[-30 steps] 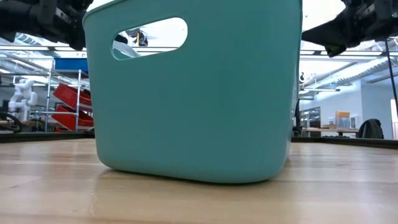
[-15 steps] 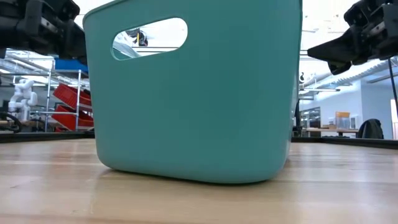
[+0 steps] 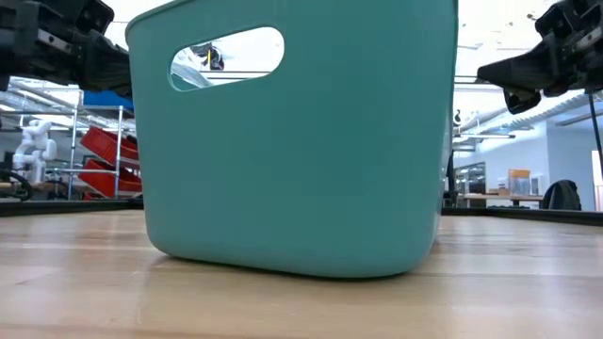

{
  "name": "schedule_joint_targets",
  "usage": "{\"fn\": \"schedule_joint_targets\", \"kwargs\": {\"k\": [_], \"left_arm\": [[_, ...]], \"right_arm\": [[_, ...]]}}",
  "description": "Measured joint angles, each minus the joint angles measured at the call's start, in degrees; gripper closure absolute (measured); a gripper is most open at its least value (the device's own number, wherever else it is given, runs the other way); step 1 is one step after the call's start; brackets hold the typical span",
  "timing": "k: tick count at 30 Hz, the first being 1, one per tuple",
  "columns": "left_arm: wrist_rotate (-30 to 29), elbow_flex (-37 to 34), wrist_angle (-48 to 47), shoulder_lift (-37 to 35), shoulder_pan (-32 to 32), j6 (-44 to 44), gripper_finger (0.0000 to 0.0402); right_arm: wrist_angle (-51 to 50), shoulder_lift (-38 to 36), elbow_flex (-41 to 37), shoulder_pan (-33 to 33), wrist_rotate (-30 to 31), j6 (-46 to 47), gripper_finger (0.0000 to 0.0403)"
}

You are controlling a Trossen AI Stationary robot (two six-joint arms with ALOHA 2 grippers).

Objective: Roll bandage
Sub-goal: Return to Home Position

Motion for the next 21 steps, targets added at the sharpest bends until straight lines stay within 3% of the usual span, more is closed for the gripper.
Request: {"fn": "schedule_joint_targets", "kwargs": {"k": [10, 21], "left_arm": [[1.4, -2.8, 1.0, -1.1, 2.7, -0.8, 0.0398], [3.0, -3.7, -6.0, -13.3, 4.0, -3.6, 0.0398]], "right_arm": [[0.4, -0.6, -2.6, 0.0, 0.0, 1.1, 0.0403], [0.6, -0.6, -2.6, -0.1, -1.1, 0.9, 0.0403]]}}
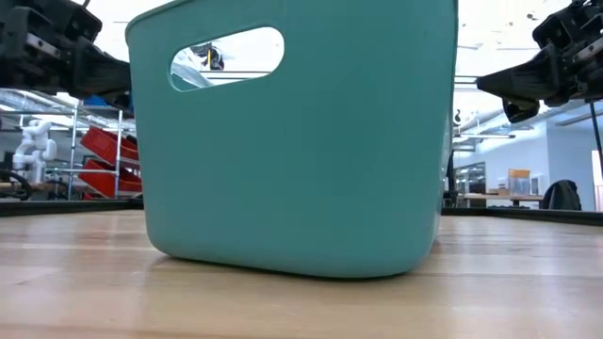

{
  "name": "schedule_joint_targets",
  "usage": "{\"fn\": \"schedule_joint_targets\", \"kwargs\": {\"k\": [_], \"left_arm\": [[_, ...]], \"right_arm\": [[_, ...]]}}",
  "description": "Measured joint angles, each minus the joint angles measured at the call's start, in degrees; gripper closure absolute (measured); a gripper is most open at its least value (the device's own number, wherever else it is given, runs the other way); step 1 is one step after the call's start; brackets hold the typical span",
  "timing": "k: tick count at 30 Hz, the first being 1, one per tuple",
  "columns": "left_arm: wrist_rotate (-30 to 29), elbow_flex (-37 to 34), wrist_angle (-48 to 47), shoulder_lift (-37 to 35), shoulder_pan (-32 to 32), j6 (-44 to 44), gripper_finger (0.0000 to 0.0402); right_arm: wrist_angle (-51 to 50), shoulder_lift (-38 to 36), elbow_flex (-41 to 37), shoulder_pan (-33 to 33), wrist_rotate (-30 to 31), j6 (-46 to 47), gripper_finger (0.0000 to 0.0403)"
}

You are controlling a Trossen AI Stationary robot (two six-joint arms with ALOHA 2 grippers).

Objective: Roll bandage
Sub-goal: Return to Home Position

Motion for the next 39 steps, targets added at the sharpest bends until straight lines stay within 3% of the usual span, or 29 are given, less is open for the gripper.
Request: {"fn": "schedule_joint_targets", "kwargs": {"k": [6, 22, 26, 39], "left_arm": [[-0.3, 0.0, -6.7, -7.2, 0.0, -0.8, 0.0398], [-1.9, 0.0, -8.1, -7.1, 0.0, -0.6, 0.0398], [-1.9, 0.0, -8.1, -6.9, 0.0, -0.9, 0.0399], [-1.7, 0.0, -8.1, -5.4, 0.0, 0.3, 0.0401]], "right_arm": [[0.0, 0.0, 0.0, 0.0, -0.1, 0.5, 0.0403], [-0.1, 0.0, 0.0, 0.0, -0.3, -0.7, 0.0403], [6.5, 0.1, -2.5, 0.0, -3.3, -3.3, 0.0403], [6.6, 2.5, -2.5, -0.7, -2.7, -4.5, 0.0403]]}}
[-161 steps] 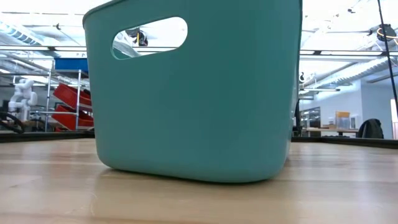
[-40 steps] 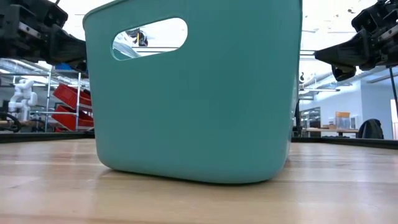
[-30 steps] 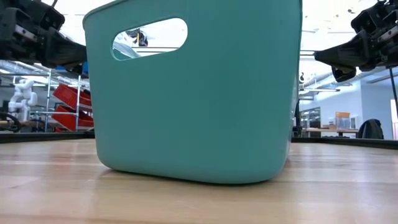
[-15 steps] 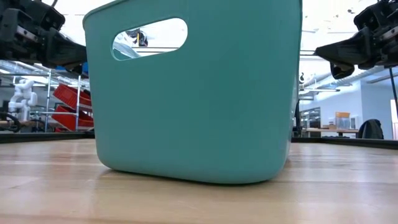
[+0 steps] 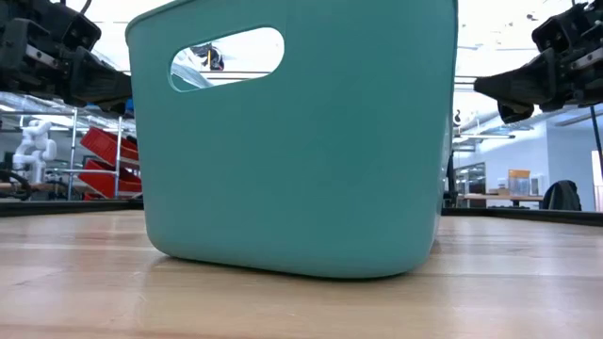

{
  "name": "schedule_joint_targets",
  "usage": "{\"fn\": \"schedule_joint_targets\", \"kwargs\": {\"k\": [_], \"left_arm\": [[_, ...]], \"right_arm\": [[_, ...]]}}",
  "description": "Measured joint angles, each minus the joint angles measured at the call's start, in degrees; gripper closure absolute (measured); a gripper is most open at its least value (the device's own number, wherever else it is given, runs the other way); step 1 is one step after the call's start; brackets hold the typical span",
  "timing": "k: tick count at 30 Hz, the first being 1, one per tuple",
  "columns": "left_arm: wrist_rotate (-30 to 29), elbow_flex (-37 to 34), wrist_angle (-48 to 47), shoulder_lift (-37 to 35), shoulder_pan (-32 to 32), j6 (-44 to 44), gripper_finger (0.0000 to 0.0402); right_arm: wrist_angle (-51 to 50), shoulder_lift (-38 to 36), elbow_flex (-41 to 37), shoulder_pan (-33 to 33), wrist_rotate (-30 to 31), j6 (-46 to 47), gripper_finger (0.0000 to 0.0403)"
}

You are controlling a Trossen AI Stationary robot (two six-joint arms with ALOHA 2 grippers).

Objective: Roll bandage
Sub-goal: Return to Home Position

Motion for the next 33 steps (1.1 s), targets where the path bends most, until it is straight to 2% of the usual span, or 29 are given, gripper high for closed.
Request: {"fn": "schedule_joint_targets", "kwargs": {"k": [8, 16, 33], "left_arm": [[-0.2, 0.0, 0.0, 0.5, 0.0, -2.6, 0.04], [-0.3, 0.0, 0.0, 0.5, 0.0, -2.7, 0.0375], [-0.5, 0.0, 0.0, 0.5, 0.0, -2.7, 0.0372]], "right_arm": [[0.1, 3.1, 0.0, -1.2, 0.3, 3.3, 0.0403], [0.1, 3.1, 0.0, -1.2, -0.1, 6.0, 0.0403], [0.1, 3.1, 0.0, -1.2, -0.2, 6.1, 0.0403]]}}
